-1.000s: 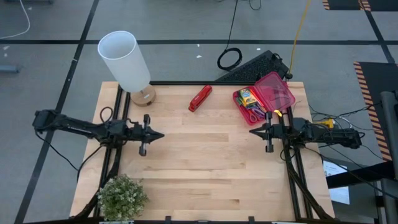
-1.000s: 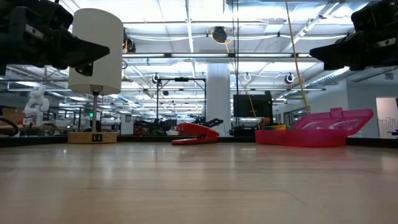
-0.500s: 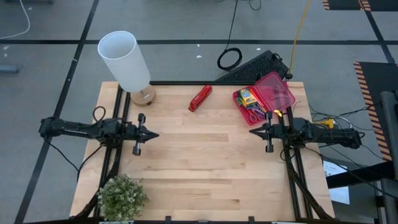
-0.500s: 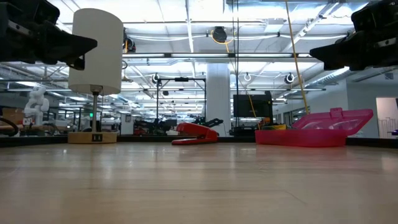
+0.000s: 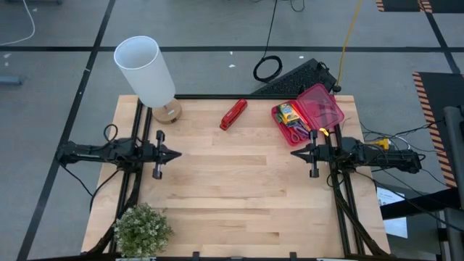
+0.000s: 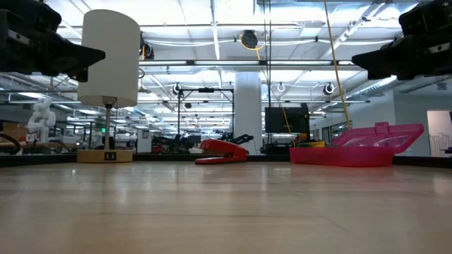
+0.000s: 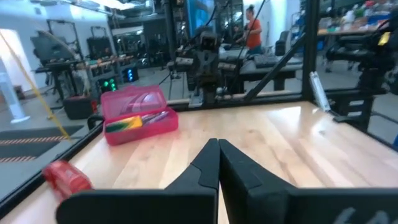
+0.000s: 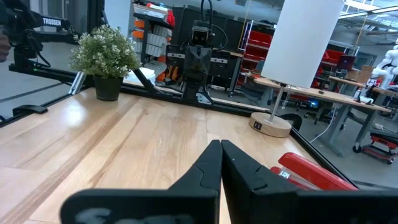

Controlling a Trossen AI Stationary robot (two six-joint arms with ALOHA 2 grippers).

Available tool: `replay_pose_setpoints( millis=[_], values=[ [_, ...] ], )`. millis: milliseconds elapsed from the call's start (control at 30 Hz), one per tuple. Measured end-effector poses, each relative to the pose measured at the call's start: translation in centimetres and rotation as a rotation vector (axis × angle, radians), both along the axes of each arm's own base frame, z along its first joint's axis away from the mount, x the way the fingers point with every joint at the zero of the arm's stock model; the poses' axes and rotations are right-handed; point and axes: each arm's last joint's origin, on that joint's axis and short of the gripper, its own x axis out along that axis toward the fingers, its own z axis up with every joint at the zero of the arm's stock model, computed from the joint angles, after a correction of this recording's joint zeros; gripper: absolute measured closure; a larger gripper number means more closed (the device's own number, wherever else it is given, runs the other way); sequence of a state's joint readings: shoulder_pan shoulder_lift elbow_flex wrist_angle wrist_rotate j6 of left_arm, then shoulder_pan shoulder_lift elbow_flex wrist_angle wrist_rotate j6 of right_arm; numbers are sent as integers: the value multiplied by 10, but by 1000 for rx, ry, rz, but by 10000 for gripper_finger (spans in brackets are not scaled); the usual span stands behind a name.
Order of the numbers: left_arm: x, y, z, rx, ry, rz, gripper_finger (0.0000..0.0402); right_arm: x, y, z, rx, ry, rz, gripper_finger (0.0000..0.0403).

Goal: Pack school essentials
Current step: Return to Home Position

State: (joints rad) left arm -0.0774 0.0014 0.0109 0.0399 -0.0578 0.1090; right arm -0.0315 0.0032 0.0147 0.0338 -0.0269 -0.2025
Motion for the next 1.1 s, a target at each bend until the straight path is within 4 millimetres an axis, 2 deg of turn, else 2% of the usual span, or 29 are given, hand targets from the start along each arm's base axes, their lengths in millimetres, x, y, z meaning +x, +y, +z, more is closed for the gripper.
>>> replay_pose_setpoints(
  millis=[433,667,967,1100],
  values=[
    [0,4,-2,22,23,53,399,0,0,0,0,0,0,403],
    [1,4,-2,21,24,55,382,0,0,0,0,0,0,403],
    [1,5,1,16,-7,62,399,0,0,0,0,0,0,403],
    [1,5,1,15,-8,62,389,0,0,0,0,0,0,403]
  ],
)
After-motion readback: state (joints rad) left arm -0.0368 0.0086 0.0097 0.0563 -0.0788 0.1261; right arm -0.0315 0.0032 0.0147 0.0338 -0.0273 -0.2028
